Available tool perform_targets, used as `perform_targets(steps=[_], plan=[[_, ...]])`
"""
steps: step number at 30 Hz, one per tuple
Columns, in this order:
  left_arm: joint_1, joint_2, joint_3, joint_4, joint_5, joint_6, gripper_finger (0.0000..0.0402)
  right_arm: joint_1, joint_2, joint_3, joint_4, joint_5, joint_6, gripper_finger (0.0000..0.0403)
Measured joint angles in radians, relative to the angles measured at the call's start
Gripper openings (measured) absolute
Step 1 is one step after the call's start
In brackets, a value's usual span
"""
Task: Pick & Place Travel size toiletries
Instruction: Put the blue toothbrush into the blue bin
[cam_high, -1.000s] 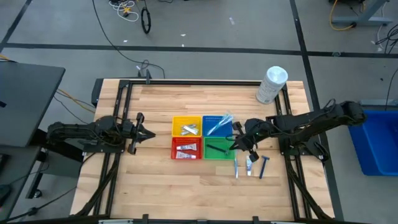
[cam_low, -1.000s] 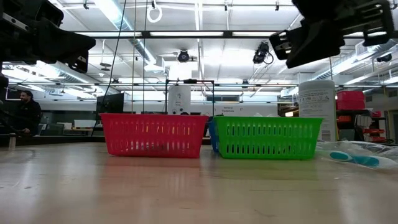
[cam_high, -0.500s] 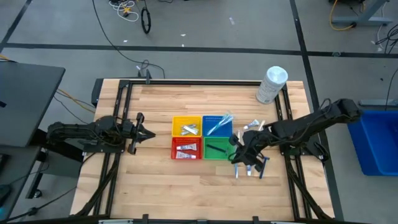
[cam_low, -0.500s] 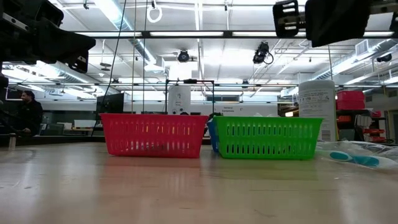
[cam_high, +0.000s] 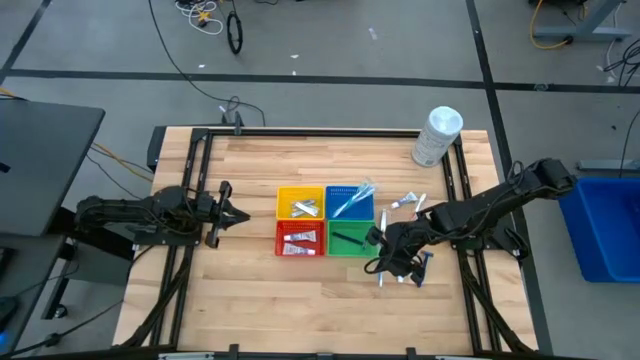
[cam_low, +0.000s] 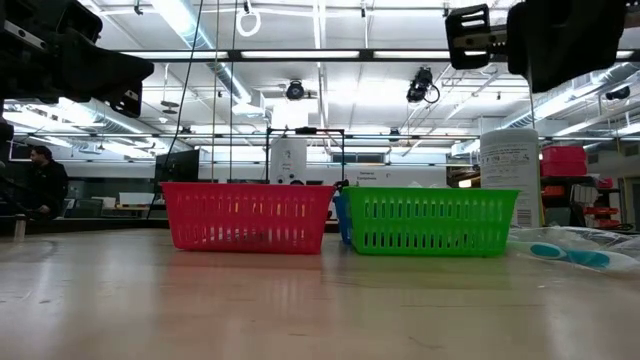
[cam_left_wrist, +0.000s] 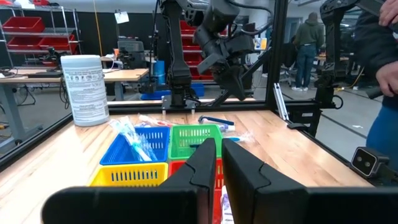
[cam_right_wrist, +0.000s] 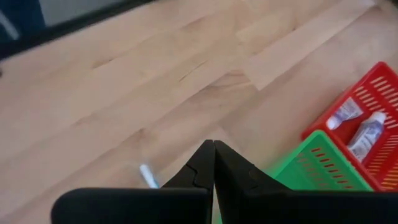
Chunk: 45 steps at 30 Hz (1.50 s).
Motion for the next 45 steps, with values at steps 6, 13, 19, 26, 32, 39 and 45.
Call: perform_targets(steps=[6, 13, 19, 26, 32, 39, 45], plan=[[0.000, 0.000, 0.000, 0.000, 0.000, 0.000, 0.0032, 0.000, 0.018, 0.053, -0.141, 0.001, -0.066, 0.0009], [0.000, 0.000, 0.000, -0.002, 0.000, 0.000, 0.0032, -0.001, 0.073, 0.128, -0.266, 0.000, -0.157, 0.0009], [0.000, 0.000, 0.000, -0.002, 0.000, 0.000, 0.0032, 0.000, 0.124, 0.202, -0.287, 0.000, -0.268, 0.0012], [0.000, 0.000, 0.000, -0.002, 0.000, 0.000, 0.0032, 0.013, 0.184, 0.229, -0.299, 0.001, -0.330, 0.0029], [0.000, 0.000, 0.000, -0.002, 0.000, 0.000, 0.0032, 0.038, 0.235, 0.229, -0.338, 0.006, -0.466, 0.0060], [0.000, 0.000, 0.000, -0.002, 0.000, 0.000, 0.0032, 0.058, 0.296, 0.229, -0.352, 0.088, -0.551, 0.0112], [0.000, 0.000, 0.000, -0.003, 0.000, 0.000, 0.0032, 0.073, 0.335, 0.229, -0.356, 0.088, -0.565, 0.0159]])
